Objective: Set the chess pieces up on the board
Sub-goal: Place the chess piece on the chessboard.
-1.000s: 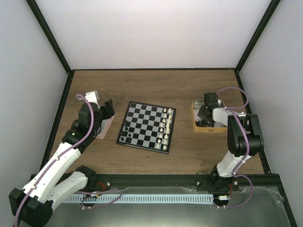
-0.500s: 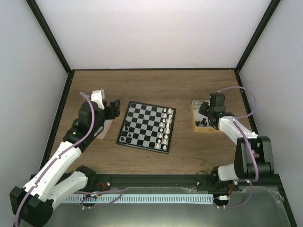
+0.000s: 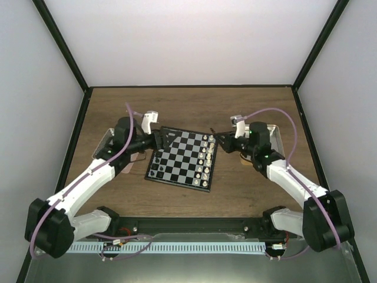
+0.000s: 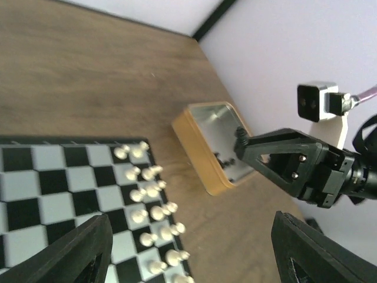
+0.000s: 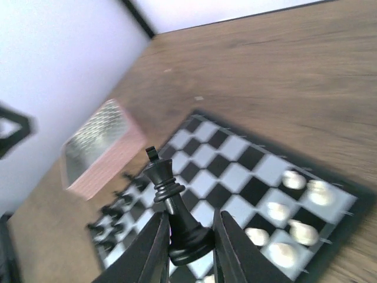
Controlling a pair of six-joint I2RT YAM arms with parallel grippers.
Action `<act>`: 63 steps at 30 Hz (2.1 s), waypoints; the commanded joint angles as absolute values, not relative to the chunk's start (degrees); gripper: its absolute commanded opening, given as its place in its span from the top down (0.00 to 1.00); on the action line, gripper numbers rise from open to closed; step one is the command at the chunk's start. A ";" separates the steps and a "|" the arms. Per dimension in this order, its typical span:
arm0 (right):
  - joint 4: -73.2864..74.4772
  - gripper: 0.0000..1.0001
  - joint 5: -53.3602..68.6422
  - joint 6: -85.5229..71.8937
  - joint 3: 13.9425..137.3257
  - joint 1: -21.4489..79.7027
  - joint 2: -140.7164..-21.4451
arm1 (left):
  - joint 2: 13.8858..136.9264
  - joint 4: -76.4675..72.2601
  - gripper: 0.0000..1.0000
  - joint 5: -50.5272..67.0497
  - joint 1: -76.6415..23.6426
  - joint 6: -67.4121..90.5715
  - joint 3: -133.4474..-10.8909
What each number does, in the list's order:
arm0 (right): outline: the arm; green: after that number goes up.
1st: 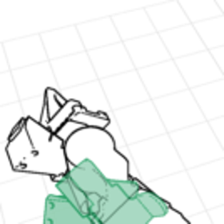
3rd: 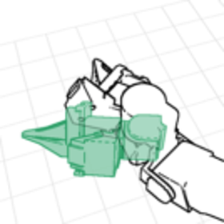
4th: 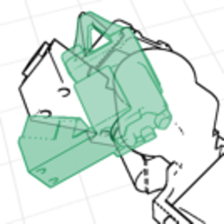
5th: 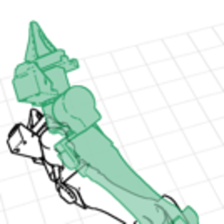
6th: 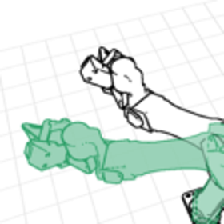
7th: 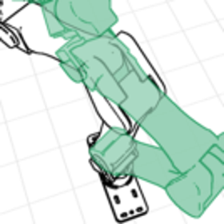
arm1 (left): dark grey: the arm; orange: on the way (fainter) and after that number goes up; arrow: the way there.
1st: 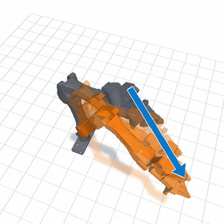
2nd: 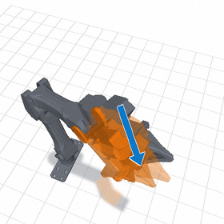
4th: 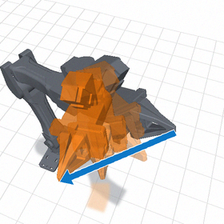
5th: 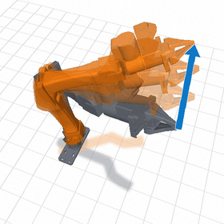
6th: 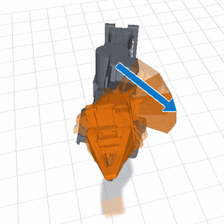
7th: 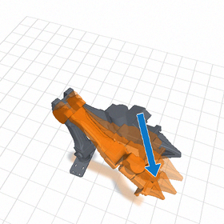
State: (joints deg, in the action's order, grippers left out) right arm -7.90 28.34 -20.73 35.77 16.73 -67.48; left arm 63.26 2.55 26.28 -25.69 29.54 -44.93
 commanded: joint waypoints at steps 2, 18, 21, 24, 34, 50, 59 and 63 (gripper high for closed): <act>-13.42 0.84 39.83 -18.04 35.66 23.30 -66.36 | 68.53 -1.84 0.24 36.05 -28.34 36.23 -46.88; -13.07 0.83 41.58 -15.82 37.27 32.55 -68.00 | 75.35 -11.51 0.39 45.35 -30.19 45.15 -45.94; -13.18 0.83 41.46 -15.73 38.00 33.03 -68.88 | 75.86 -12.12 0.44 46.79 -30.53 45.17 -45.93; -13.25 0.83 41.27 -15.90 38.68 33.14 -69.61 | 76.35 -12.05 0.52 48.24 -30.99 44.54 -46.07; -14.45 0.83 41.43 -17.06 39.74 33.22 -70.78 | 76.88 -5.24 0.69 47.26 -31.19 39.46 -47.97; -10.22 0.38 33.82 -16.96 40.37 33.32 -70.16 | 76.73 8.44 0.96 34.67 -31.11 28.83 -53.57; -8.44 0.29 18.82 -17.61 36.88 33.33 -65.85 | 81.04 25.82 0.96 2.10 -31.03 22.95 -60.51; -8.31 0.28 16.18 -17.32 36.13 33.35 -65.21 | 85.61 28.35 0.96 -5.57 -31.03 22.35 -62.62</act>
